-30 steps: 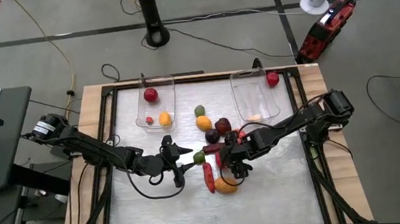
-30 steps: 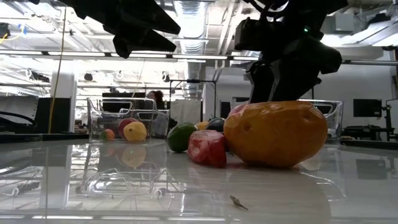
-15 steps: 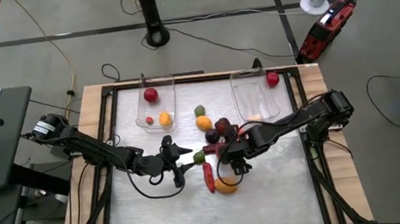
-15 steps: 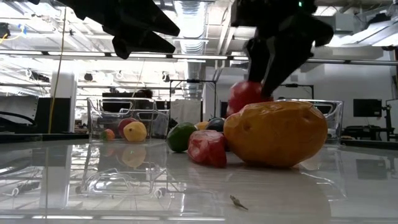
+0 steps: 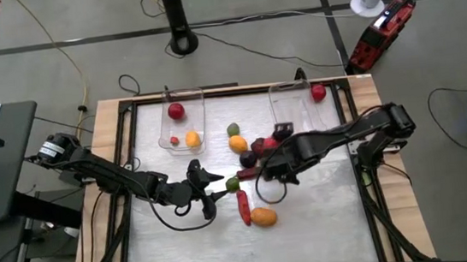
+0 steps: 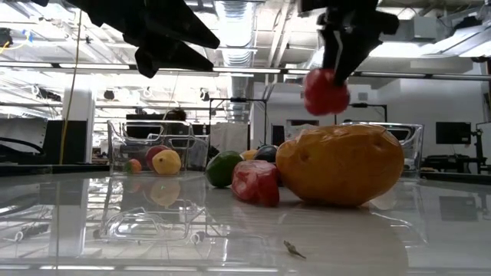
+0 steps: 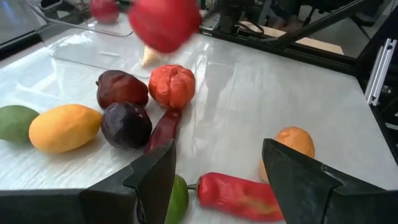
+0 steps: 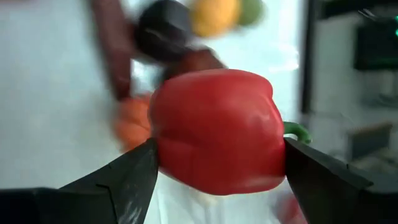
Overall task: Sort produce into baskets
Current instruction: Put the red bell pepper into the right transparent bin
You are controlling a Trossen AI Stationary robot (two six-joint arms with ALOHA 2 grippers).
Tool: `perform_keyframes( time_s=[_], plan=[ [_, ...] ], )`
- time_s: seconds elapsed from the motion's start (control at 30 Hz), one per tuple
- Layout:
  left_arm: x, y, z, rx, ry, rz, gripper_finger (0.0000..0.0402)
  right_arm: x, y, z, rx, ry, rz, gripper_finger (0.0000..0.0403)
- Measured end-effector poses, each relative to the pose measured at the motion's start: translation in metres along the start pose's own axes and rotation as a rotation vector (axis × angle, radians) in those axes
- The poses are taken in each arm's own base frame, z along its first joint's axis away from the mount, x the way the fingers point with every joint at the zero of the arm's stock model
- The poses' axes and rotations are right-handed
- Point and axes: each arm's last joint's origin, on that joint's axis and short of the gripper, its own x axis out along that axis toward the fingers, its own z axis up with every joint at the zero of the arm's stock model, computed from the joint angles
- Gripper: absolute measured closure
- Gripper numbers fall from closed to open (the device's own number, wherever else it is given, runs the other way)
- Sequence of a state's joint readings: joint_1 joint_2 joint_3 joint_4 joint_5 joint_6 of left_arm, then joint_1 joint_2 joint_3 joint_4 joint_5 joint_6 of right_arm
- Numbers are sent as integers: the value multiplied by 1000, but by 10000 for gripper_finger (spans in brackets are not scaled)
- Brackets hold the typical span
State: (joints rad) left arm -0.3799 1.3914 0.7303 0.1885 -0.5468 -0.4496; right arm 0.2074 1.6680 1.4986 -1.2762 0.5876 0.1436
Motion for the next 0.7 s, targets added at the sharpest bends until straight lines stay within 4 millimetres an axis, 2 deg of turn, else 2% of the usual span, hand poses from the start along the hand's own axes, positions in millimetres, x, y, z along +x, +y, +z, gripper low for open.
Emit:
perform_keyframes(
  time_s=[0.23, 0.33, 0.5, 0.7],
  plan=[
    [0, 0, 0, 2, 0, 2, 176, -18, -38, -22, 157, -6, -85, 55],
    [0, 0, 0, -3, 2, 2, 176, -20, -51, -31, 204, 15, -93, 54],
    [0, 0, 0, -7, 1, 4, 176, -1, -68, -49, 260, 100, -135, 48],
    [0, 0, 0, -6, 0, 6, 176, 21, -85, -70, 308, 207, -126, 9]
  ],
)
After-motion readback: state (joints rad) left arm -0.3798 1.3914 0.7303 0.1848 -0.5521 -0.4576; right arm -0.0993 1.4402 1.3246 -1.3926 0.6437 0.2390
